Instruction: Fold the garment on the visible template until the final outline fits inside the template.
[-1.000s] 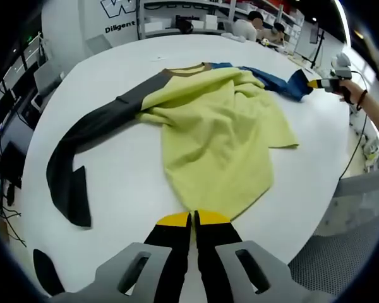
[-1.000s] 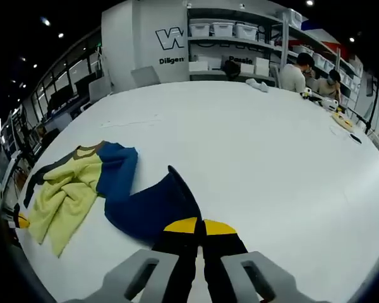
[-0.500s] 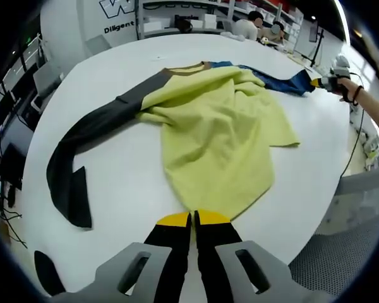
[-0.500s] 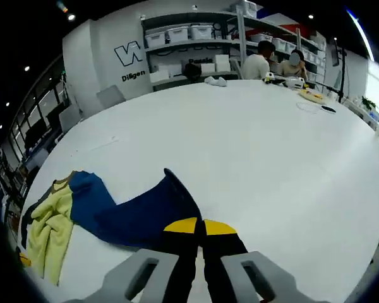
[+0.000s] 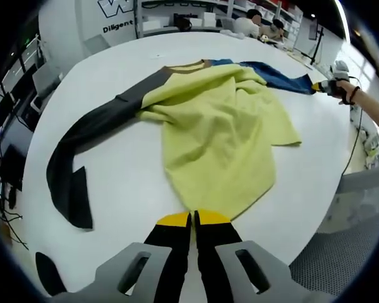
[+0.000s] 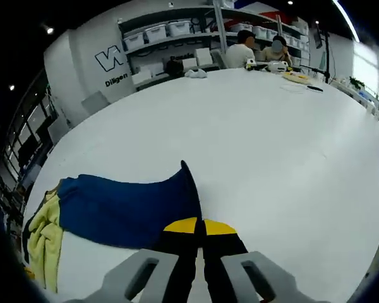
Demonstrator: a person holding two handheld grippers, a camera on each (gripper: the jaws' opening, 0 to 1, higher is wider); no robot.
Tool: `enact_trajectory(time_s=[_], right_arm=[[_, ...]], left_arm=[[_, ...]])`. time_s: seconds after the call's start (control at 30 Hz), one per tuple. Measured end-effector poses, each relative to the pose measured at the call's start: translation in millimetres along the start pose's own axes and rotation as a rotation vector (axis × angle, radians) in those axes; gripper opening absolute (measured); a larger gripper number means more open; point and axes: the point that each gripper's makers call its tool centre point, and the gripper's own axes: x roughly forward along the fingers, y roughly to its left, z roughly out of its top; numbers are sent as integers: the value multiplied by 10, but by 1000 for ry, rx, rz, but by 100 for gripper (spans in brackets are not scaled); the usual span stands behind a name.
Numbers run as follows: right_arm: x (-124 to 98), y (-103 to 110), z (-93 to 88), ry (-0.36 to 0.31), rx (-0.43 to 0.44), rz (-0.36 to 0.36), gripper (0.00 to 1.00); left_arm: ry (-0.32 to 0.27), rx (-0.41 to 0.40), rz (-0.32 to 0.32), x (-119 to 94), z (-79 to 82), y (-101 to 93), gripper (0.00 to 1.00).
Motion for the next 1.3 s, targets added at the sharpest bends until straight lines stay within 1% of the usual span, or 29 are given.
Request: enact_trajectory(time_s=[0.23, 0.47, 0.67, 0.77, 0.8, 0.87, 0.97, 1.03, 1.13, 1.3], right_arm=[[-2, -49, -80, 22, 12, -15, 0], [21, -127, -150, 50, 4, -52, 0], [17, -129, -151, 55, 4, -64, 0], [-16, -99, -85, 27, 6, -54, 0], [-15, -94, -64, 15, 4, -52, 2], [-26, -50, -25, 0, 9, -33, 12], [-58, 22, 6, -13, -6, -18, 21], [-58, 54, 22, -14, -10, -10, 28], [-41, 114, 62, -17, -21, 12, 41], [-55, 333, 72, -18, -76, 65, 58]], left_arm=[[1, 3, 4, 5, 3, -9, 2], [-3, 4, 6, -1, -2, -14, 2], [-4, 4, 7, -5, 1, -15, 2], [-3, 8, 4, -5, -1, -28, 2], [-4, 11, 4, -6, 1, -30, 2], [-4, 12, 3, -6, 1, -31, 2], [-2, 17, 3, -3, -1, -37, 2], [-3, 23, 4, -5, 1, -43, 2], [-7, 24, 3, -9, 8, -48, 2], [-13, 15, 1, -13, 19, -59, 2]])
